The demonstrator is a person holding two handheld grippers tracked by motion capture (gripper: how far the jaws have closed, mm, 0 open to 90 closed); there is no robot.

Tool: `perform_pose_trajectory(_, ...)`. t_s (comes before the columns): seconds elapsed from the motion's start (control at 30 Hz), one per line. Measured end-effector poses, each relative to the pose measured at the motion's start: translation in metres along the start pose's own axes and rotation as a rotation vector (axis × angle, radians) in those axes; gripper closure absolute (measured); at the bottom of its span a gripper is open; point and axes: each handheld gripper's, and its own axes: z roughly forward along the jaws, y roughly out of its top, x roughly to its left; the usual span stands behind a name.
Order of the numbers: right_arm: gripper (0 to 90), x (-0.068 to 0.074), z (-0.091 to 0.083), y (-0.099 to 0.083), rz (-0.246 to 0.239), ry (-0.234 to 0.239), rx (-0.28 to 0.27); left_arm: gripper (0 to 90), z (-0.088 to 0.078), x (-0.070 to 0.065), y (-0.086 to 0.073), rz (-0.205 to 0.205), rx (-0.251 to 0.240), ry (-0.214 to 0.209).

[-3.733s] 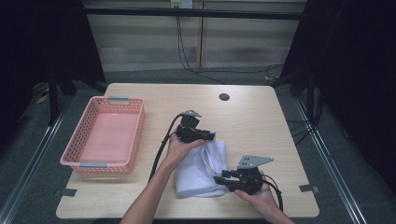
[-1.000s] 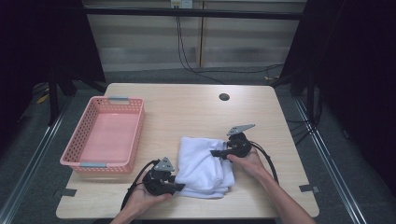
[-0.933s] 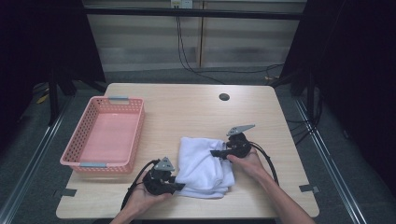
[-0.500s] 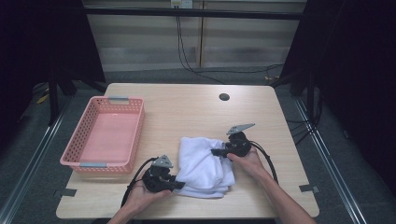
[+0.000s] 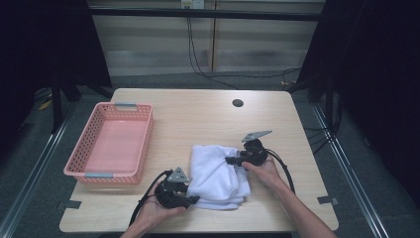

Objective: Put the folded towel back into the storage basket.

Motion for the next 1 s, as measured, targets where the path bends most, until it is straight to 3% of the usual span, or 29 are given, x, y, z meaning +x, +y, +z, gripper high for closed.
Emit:
perform_pose_trajectory(0.17,67.3,-0.003,-0.001,0.001,0.011,0.005,0.001,72.2,-0.002,0.004,0.003,-0.027,-0.014,-0.035)
perform_pose_trajectory(0.4,68.0,-0.004,-0.005,0.006,0.019,-0.007,-0.011,73.4,-0.008,0.004,0.010,-0.041,-0.076,-0.067)
perform_pose_trajectory(0.7,68.3,-0.004,-0.026,0.015,0.020,-0.011,-0.070,73.4,-0.015,-0.002,0.020,-0.038,-0.142,-0.080)
perform_pose_trajectory(1.0,68.4,-0.005,-0.037,0.024,0.024,-0.012,-0.087,73.5,-0.021,-0.001,0.031,-0.040,-0.183,-0.104)
